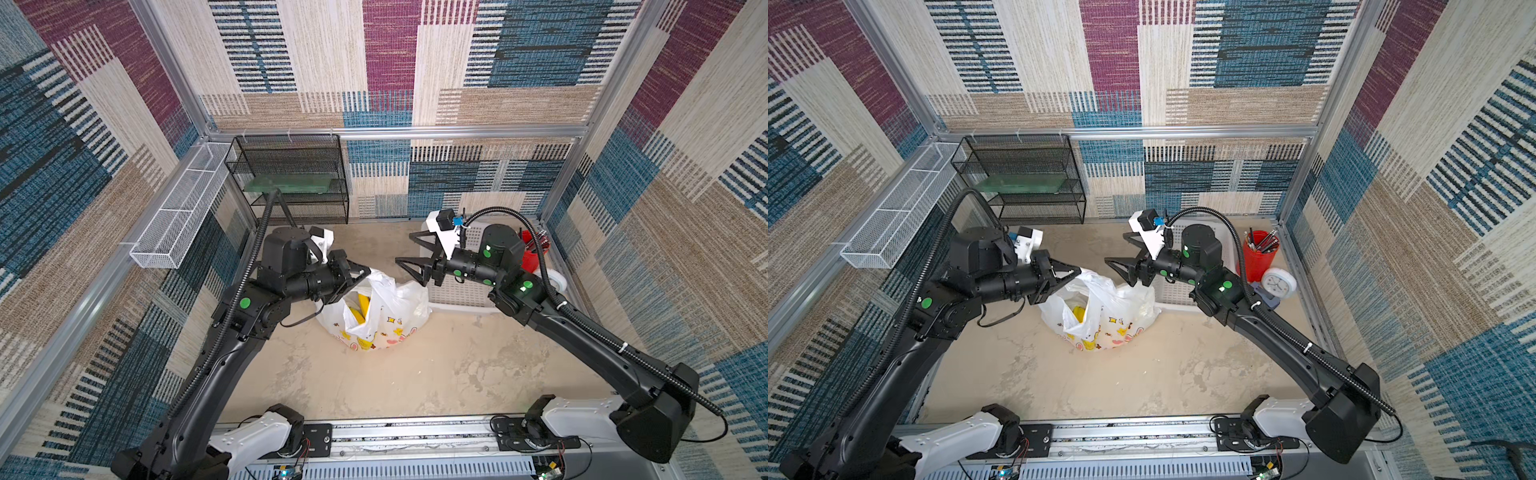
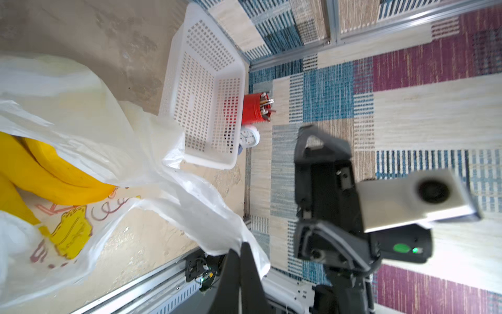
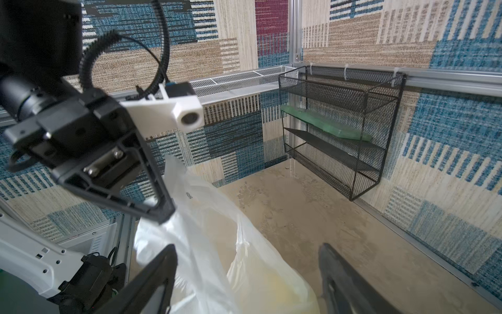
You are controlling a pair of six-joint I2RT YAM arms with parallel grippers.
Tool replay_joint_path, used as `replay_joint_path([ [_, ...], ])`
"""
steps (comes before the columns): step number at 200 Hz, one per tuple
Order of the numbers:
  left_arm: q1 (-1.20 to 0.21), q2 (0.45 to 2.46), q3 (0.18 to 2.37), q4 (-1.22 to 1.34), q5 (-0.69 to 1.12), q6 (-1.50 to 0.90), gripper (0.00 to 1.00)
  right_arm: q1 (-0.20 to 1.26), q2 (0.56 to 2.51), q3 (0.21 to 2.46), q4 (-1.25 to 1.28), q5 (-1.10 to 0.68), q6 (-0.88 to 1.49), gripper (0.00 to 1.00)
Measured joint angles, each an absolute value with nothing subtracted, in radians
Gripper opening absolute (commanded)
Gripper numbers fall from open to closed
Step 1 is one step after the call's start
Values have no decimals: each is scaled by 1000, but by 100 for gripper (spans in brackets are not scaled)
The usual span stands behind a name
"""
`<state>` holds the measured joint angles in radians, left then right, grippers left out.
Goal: Place the banana into a plastic bag & tie a knot
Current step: Adjust the plastic bag at the center of the board.
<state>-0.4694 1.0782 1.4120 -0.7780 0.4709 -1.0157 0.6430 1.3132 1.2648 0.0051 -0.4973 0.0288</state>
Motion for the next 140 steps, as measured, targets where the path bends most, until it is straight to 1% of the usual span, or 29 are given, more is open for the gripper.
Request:
replay_joint_path([
  [21, -497, 1022, 1340, -781, 475, -986, 0, 647, 1376, 1343, -22, -532, 17, 81],
  [35, -515, 978, 1287, -783, 467, -981, 0, 674, 1415, 1380, -47, -549, -12, 81],
  [93, -598, 802, 1095, -783, 336, -1003, 0, 801, 1540, 1517, -164, -600, -162, 81],
  [140, -625, 712, 1038, -781, 269, -1027, 0, 879, 1611, 1585, -244, -607, -229, 73],
])
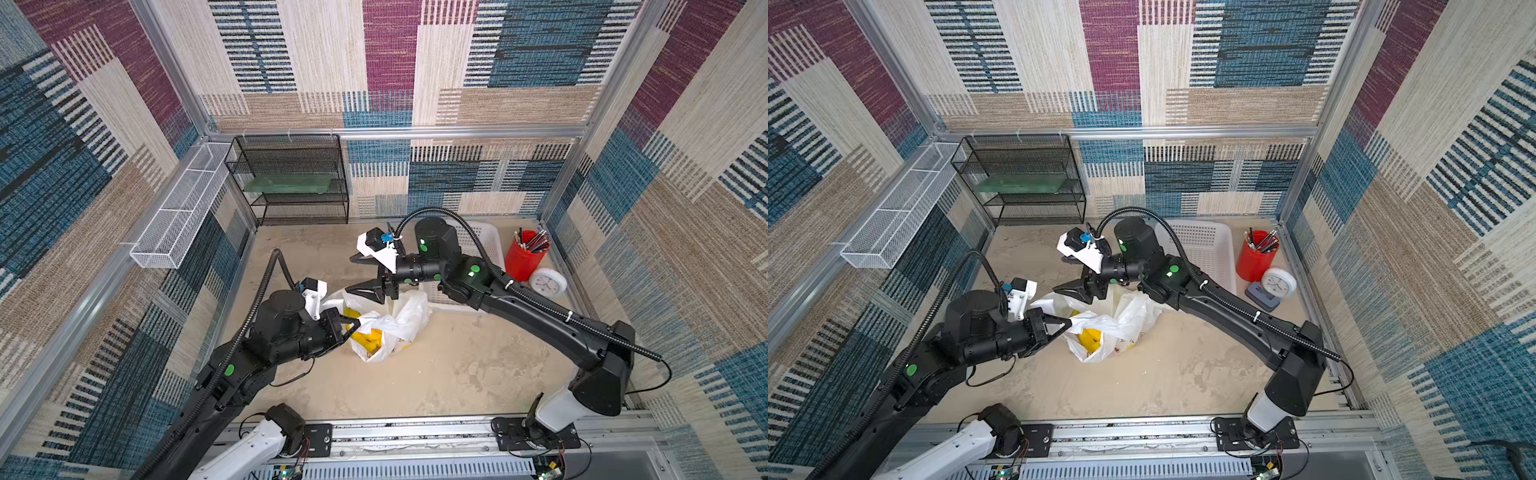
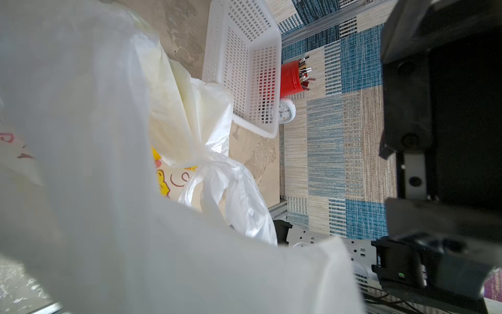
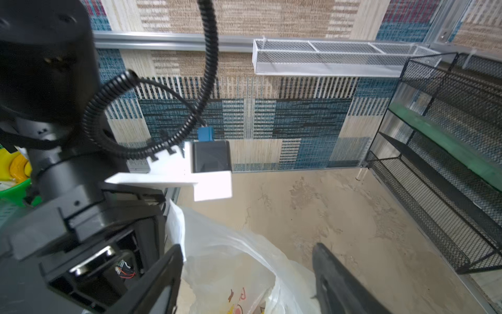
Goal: Place the banana into a plastic bag & tie a knot
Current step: Adjust the plastic bag at the center of the board, then cross the plastic bag at the center of the board.
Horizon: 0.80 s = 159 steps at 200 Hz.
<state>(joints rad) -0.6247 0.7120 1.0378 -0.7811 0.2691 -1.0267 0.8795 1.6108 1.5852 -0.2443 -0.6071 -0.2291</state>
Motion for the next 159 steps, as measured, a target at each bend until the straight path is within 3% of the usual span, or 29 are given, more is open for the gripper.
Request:
replay_joint_path([
  [62, -631, 525, 892, -778, 157, -1109, 0, 944, 1655, 1624, -312, -606, -274, 65],
  [125, -631, 577, 920, -774, 135, -1126, 0, 987, 1684, 1657, -370, -604, -303, 33],
  [137, -631, 580, 920, -774, 134, -1126, 0, 986, 1693, 1674, -374, -600, -304, 22],
  [152, -631, 582, 922, -774, 134, -1126, 0, 982, 1697, 1686, -379, -597, -308, 1],
  [159, -631, 583, 923, -774, 134, -1126, 0, 981, 1697, 1687, -382, -597, -310, 0],
])
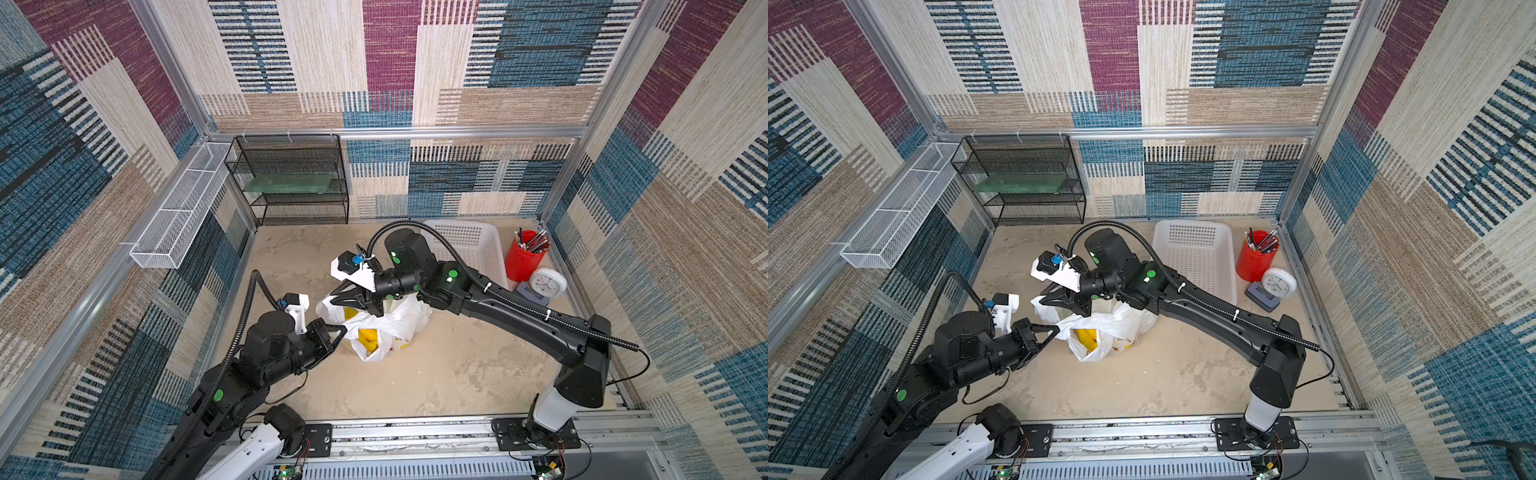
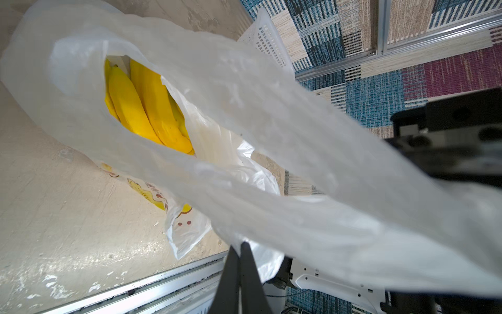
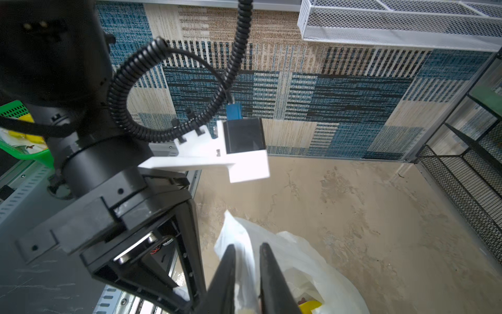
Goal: Place the banana into a plastic bag & tie a knot
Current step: Cross the plastic bag at the center of the board.
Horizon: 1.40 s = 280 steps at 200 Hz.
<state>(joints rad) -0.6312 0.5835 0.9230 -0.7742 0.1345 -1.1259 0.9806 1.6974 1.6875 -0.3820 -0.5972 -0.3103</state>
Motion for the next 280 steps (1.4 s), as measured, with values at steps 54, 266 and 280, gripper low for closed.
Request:
replay_joint_path([
  [54, -631, 614, 978, -782, 110, -1152, 0, 860, 1572, 1523, -372, -576, -249, 0],
  [266, -630, 788, 1102, -785, 52, -1435, 0, 1007, 1258, 1001, -169, -384, -42, 0],
  [280, -630, 778, 1099, -802, 58, -1448, 0, 1009, 1258, 1001, -159, -382, -36, 0],
])
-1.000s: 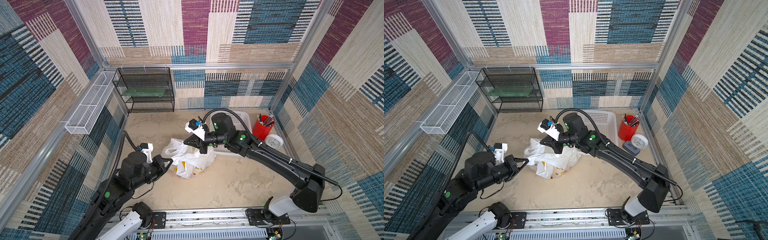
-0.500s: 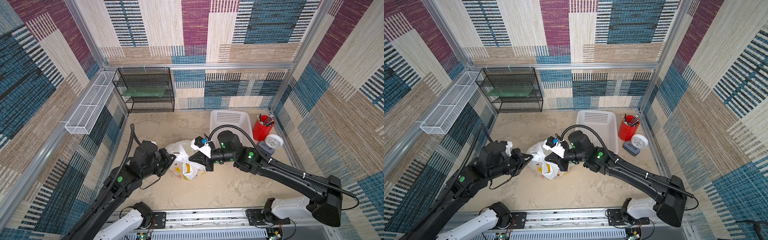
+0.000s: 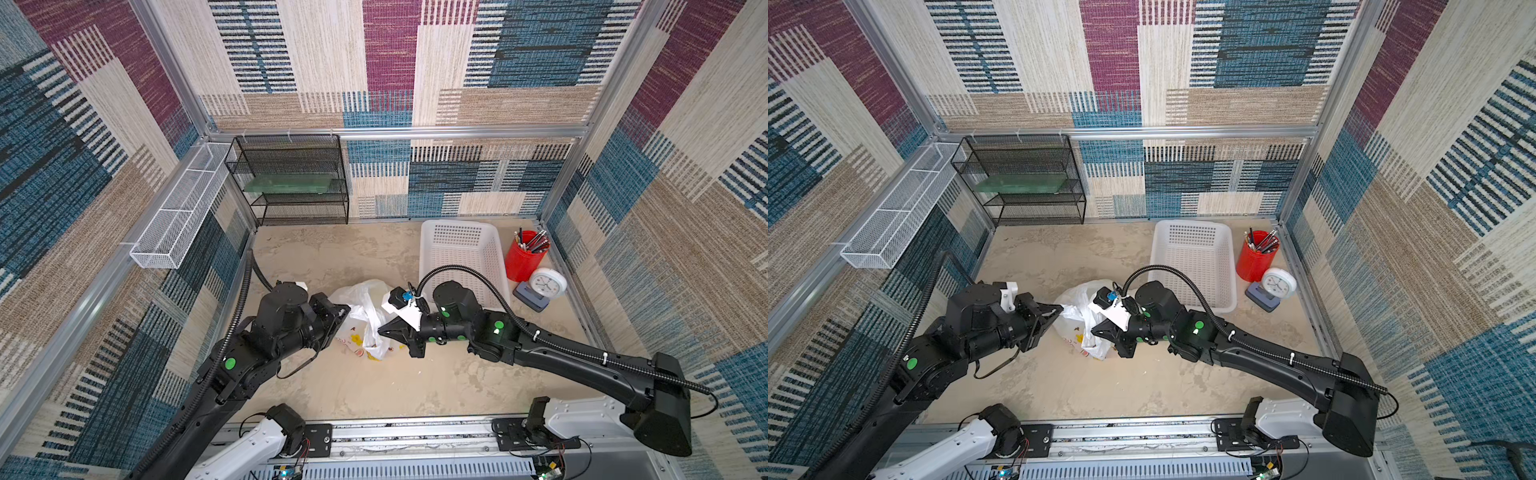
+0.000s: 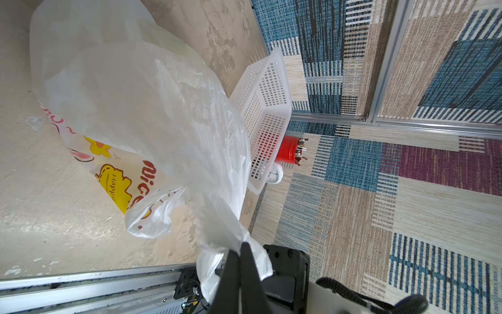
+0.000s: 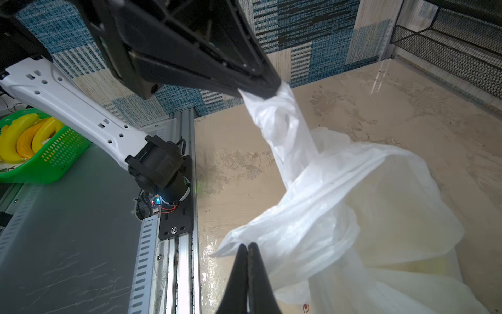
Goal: Place the banana into a plastic bag & tie a knot
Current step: Cross the plastic bag at the center of the board.
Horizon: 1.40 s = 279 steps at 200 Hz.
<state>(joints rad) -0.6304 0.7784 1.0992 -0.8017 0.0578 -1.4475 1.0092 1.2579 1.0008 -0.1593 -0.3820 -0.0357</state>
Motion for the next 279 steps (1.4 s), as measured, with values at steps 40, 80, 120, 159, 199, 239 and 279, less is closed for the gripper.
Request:
replay_joint_path([
  [40, -630, 775, 1105, -899, 110, -1525, 0, 1029, 1255, 993, -147, -359, -14, 0],
  [80, -627, 765, 1079, -921, 157, -1639, 0, 1084, 1263, 968, -109, -340, 11, 0],
  [120, -627, 791, 1102, -916, 188, -1670, 0, 1092, 1278, 965, -80, -303, 33, 0],
  [159, -626, 801, 1114, -916, 189, -1680, 99, 1093, 1275, 950, -59, -302, 44, 0],
  [199, -624, 805, 1133, -918, 189, -1695, 99, 1095, 1254, 920, -59, -284, 48, 0],
  [239, -622, 873, 1236, -1086, 252, -1689, 99, 1092, 1244, 916, -58, -276, 51, 0],
  [279, -622, 881, 1315, -1254, 322, -1677, 99, 1088, 1242, 916, -59, -276, 51, 0],
])
